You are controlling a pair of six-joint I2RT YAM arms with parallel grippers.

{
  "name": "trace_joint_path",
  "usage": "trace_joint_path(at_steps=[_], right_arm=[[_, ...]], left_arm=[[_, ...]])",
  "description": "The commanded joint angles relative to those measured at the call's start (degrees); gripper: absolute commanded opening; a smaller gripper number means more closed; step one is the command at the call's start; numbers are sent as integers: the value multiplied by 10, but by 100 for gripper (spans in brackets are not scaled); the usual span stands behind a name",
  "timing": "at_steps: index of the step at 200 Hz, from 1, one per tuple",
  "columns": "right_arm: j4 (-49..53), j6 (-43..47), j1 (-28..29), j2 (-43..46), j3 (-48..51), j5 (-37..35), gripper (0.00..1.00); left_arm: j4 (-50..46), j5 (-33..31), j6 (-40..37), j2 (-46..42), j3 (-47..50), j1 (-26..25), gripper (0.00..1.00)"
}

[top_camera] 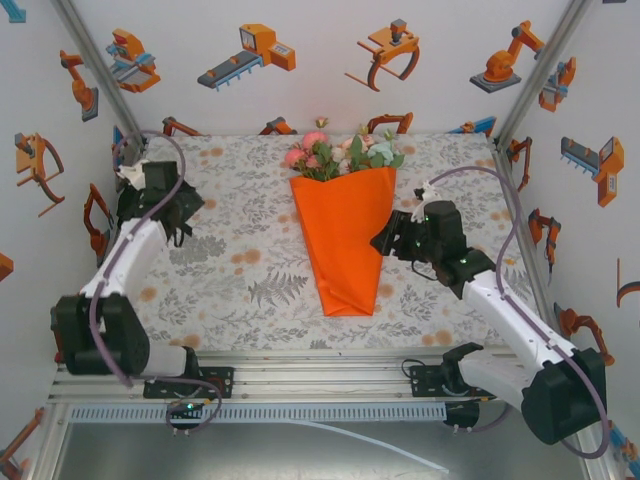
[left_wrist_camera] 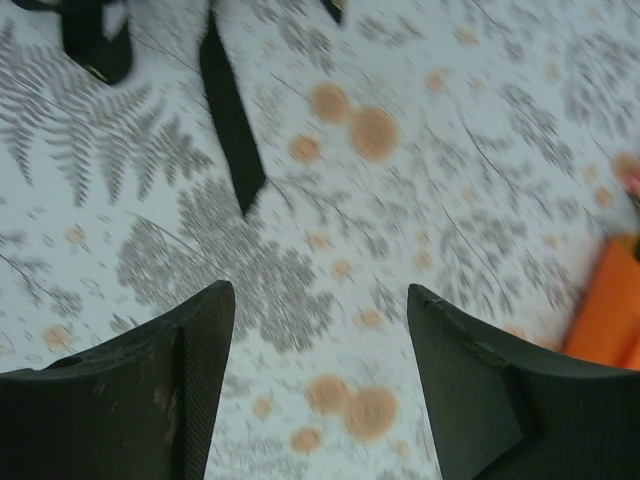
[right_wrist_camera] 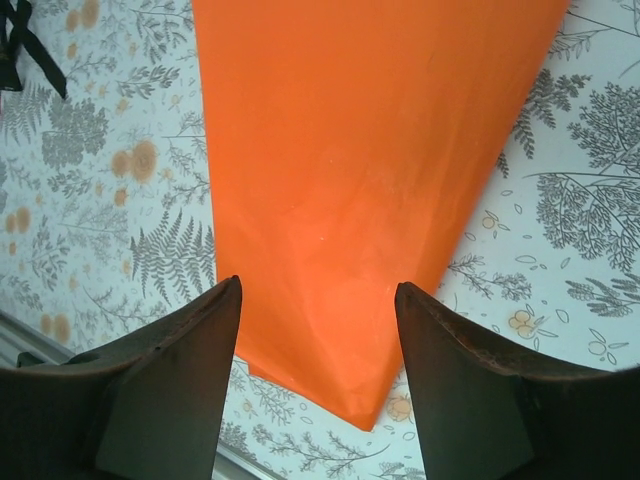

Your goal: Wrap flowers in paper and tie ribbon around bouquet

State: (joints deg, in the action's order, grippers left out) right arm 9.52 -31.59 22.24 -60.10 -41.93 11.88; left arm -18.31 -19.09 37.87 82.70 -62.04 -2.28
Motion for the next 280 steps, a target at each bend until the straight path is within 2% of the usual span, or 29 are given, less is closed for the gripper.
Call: trace_joint_path(at_steps=[1,40,94,111,124,130,138,151,160,167,199,229,256,280], right_arm=[[-34,8,-1,2,-11,16,59],[-39,18,-2,25,-1,25,60],[-17,30,-2,45,-4,20,60],[-15,29,-2,46,-7,19,60],[-15,26,-2,45,-12,20,60],[-15,24,-1,44,-14,22,60],[-17,19,-2,42,-17,24,60],[-21,10,-2,41,-20,26,60],[-24,6,-2,42,-21,28,60],[-27,3,-2,44,-20,26,60],[-36,-7,-2,51,-9,20,59],[-50,-19,-2,55,3,29,59],[-54,-17,-2,60,7,31,59],[-59,-19,-2,51,5,25,59]], left_arm=[[17,3,-45,92,-51,36,64],[-2,-5,-112,283,-208,60,64],[-56,-51,-157,412,-318,99,64],[-59,-32,-165,429,-327,116,64],[-63,20,-158,441,-336,134,62],[-64,37,-156,445,-341,138,59],[-71,53,-158,451,-350,142,50],[-87,62,-160,458,-366,141,26],[-89,73,-156,453,-368,141,9],[-88,85,-149,444,-366,141,0],[-84,135,-117,363,-344,125,0],[-83,149,-104,248,-303,81,0],[-87,163,-92,144,-263,17,0],[-95,165,-91,69,-252,-81,0]])
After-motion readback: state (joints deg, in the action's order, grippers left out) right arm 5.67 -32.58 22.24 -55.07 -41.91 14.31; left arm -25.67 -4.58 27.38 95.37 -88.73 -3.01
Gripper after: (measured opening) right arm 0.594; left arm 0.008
